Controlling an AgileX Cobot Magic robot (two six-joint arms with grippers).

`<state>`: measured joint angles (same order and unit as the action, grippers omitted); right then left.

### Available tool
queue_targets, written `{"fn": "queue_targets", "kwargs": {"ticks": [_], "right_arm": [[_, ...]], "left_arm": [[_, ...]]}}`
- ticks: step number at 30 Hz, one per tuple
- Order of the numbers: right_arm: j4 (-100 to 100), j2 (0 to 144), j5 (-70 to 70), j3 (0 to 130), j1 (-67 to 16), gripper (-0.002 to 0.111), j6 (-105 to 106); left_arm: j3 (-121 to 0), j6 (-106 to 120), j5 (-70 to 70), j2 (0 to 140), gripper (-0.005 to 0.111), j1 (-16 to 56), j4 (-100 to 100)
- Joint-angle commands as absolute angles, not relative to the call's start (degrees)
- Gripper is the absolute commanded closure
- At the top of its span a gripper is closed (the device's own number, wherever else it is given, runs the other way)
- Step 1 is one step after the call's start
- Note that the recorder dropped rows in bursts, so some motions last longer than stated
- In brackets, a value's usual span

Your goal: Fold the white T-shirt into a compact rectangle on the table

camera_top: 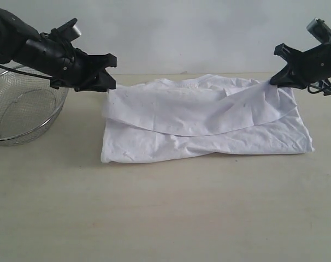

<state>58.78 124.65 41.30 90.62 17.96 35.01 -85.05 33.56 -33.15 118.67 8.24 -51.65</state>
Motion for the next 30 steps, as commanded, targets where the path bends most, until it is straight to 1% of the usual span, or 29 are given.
{"fn": "queue_targets", "kwargs": {"ticks": [1, 2, 3, 4, 5, 8, 9, 10, 11, 12, 13, 14, 15, 17, 19, 20, 23, 30], "right_arm": [[59.6, 124.6, 40.2, 91.0, 18.0, 0.073, 36.7], [59.6, 124.6, 40.2, 91.0, 18.0, 0.061, 36.7], [59.6, 124.6, 40.3, 91.0, 18.0, 0.05, 36.7], [59.5, 124.6, 40.7, 91.0, 18.0, 0.031, 36.7], [59.2, 124.6, 41.2, 91.0, 18.0, 0.03, 36.3], [57.4, 124.4, 44.9, 91.0, 18.4, 0.045, 34.8], [56.8, 124.2, 45.7, 91.0, 18.7, 0.045, 34.6], [54.8, 123.3, 47.6, 90.9, 19.4, 0.045, 33.4], [53.8, 122.9, 48.6, 90.9, 20.0, 0.045, 32.7], [50.8, 121.7, 51.9, 90.9, 21.4, 0.045, 31.1], [48.2, 120.8, 54.3, 90.4, 22.4, 0.045, 30.0], [46.7, 119.9, 56.1, 89.1, 23.6, 0.045, 29.5], [46.6, 119.0, 57.1, 87.2, 24.7, 0.045, 29.5], [46.9, 117.5, 57.4, 84.0, 26.0, 0.045, 29.8], [47.4, 115.0, 57.4, 78.9, 27.2, 0.045, 31.5], [49.0, 113.5, 55.9, 76.0, 27.4, 0.045, 32.9], [51.3, 111.7, 53.8, 71.0, 27.3, 0.045, 36.5], [51.7, 111.8, 51.0, 69.3, 27.3, 0.045, 38.7]], "left_arm": [[-85.4, 33.8, -32.4, 118.7, 0.051, 7.9, -51.3], [-85.4, 33.8, -32.4, 118.7, 0.048, 7.8, -51.3], [-85.4, 33.8, -32.5, 118.7, 0.048, 7.7, -51.3], [-85.4, 33.8, -33.2, 118.7, 0.05, 7.7, -51.5], [-85.4, 33.8, -33.7, 118.7, 0.051, 7.7, -51.5], [-85.4, 33.8, -37.9, 117.7, 0.057, 7.6, -51.2], [-85.4, 33.8, -38.9, 117.2, 0.06, 7.6, -50.7], [-85.4, 31.9, -41.6, 115.5, 0.072, 7.2, -48.9], [-85.4, 31.4, -42.9, 114.6, 0.077, 7.1, -48.4], [-85.4, 30.7, -46.1, 112.4, 0.088, 6.6, -46.1], [-85.4, 28.8, -49.8, 110.9, 0.09, 6.4, -44.3], [-85.4, 28.2, -53.4, 109.9, 0.087, 6.2, -42.0], [-85.3, 26.6, -55.8, 109.5, 0.08, 6.2, -39.1], [-84.7, 22.8, -58.4, 109.4, 0.072, 6.2, -36.3], [-82.2, 21.4, -59.3, 109.4, 0.06, 6.2, -36.2], [-80.7, 21.4, -59.3, 109.4, 0.057, 6.5, -36.3], [-74.6, 21.4, -56.3, 109.4, 0.057, 7.6, -36.5], [-64.6, 25.4, -44.3, 109.4, 0.057, 8.0, -40.9]]}}
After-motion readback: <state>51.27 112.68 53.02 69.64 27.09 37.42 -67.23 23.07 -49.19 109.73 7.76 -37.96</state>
